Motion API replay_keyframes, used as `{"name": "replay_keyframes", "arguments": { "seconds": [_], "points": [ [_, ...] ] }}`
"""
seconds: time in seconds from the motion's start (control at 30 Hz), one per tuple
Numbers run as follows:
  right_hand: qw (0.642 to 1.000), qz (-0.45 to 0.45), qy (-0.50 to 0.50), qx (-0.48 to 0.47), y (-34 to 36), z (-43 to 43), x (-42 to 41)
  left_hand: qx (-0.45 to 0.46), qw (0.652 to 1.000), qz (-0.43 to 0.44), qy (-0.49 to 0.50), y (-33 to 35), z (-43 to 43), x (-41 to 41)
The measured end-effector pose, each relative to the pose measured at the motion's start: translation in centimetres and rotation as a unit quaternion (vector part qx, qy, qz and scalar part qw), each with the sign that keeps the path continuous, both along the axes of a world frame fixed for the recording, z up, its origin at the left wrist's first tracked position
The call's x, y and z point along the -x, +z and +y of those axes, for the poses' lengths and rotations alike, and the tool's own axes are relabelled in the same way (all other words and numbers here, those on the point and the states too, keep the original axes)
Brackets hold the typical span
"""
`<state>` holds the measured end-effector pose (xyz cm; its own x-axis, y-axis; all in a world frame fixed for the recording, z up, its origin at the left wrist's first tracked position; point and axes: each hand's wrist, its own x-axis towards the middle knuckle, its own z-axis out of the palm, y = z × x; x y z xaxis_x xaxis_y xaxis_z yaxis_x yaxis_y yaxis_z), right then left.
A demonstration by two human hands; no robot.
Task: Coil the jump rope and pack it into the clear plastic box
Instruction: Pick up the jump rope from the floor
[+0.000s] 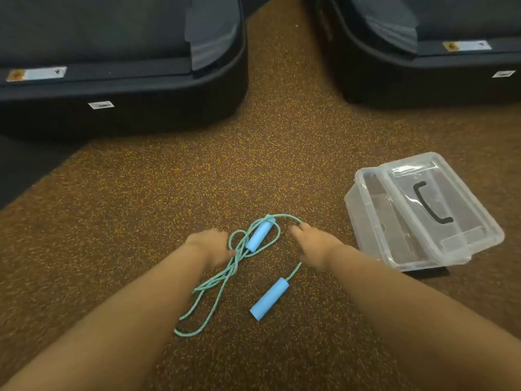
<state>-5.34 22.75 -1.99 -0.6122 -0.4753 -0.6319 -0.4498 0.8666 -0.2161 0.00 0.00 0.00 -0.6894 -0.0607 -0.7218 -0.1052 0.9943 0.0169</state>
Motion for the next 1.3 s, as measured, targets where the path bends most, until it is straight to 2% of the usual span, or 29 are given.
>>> {"name": "replay_keyframes", "arguments": {
  "seconds": [0.2,0.4,0.47,0.6,0.63,0.77,1.0,1.17,1.3],
  "points": [
    [0.999,-0.026,-0.024,-0.036,-2.2,-0.3,-2.2,-0.032,0.999,0.004,0.016,-2.8,0.8,-1.1],
    [0.976,-0.069,-0.206,-0.034,-4.1,-1.1,-5.5,-0.064,0.996,0.006,0.054,-5.3,2.6,-2.7],
    [0.951,-0.100,-0.291,-0.004,-5.1,-1.2,-6.8,-0.079,0.993,0.011,0.084,-6.1,3.0,-3.3],
    [0.859,-0.157,-0.469,0.129,-6.3,-1.8,-9.1,-0.101,0.985,0.033,0.139,-7.4,3.7,-5.0],
    [0.850,-0.160,-0.479,0.150,-6.5,-2.0,-9.5,-0.102,0.983,0.040,0.146,-7.7,3.8,-5.5],
    [0.850,-0.153,-0.465,0.195,-6.6,-2.2,-10.7,-0.134,0.973,0.046,0.183,-7.9,4.0,-6.9],
    [0.851,-0.133,-0.461,0.212,-4.8,-0.1,-10.7,-0.254,0.912,0.016,0.321,-6.2,3.5,-9.2],
    [0.850,-0.066,-0.473,0.222,-2.0,1.5,-10.2,-0.257,0.875,0.071,0.405,-3.5,3.7,-9.7],
    [0.840,-0.019,-0.483,0.247,1.8,2.2,-9.7,-0.237,0.867,0.111,0.424,-0.1,4.1,-10.3]
  ]
}}
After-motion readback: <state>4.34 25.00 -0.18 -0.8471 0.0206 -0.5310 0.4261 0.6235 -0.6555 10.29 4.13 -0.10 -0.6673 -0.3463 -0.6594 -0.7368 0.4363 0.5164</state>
